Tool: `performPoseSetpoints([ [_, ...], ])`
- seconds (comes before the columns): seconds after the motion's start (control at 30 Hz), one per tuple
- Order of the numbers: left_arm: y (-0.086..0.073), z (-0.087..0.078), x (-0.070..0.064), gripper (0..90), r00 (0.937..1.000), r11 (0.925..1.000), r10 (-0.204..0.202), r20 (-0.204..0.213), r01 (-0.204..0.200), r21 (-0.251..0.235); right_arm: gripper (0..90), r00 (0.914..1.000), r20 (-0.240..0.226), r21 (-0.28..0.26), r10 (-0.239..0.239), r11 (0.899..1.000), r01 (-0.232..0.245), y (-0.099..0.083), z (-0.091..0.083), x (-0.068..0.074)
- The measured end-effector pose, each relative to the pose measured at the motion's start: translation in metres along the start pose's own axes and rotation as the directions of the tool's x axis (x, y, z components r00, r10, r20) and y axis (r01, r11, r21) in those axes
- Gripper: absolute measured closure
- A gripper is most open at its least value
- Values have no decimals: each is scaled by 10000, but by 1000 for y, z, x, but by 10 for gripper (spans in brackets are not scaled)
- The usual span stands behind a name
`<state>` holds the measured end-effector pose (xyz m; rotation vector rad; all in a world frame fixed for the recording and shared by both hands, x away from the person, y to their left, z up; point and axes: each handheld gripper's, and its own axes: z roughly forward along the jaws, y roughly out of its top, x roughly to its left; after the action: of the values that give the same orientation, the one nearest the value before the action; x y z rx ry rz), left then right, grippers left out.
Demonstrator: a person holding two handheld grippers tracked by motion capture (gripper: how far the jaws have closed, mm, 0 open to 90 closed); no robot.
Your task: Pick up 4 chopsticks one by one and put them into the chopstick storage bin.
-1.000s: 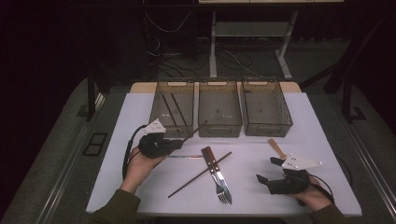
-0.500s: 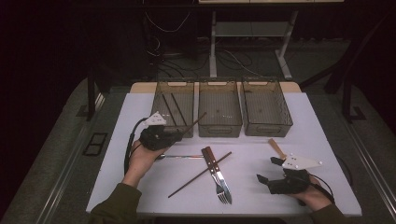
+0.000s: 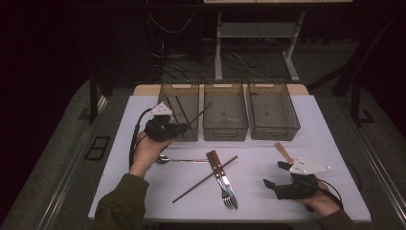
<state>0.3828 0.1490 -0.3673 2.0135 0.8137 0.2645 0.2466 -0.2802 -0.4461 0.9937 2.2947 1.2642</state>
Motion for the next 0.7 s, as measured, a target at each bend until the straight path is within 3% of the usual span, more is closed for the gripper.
performPoseSetpoints([
  [0.37, 22, 4, 15, 842, 9992, 9998, -184, -367, 180, -104, 154, 10000, -4, -27, 24, 10000, -24, 0, -1, 0],
  [0.7, 31, 10, 34, 842, 9952, 9984, -560, -797, 552, -120, 154, 10000, -9, -67, 72, 10000, -72, 0, -2, 0],
])
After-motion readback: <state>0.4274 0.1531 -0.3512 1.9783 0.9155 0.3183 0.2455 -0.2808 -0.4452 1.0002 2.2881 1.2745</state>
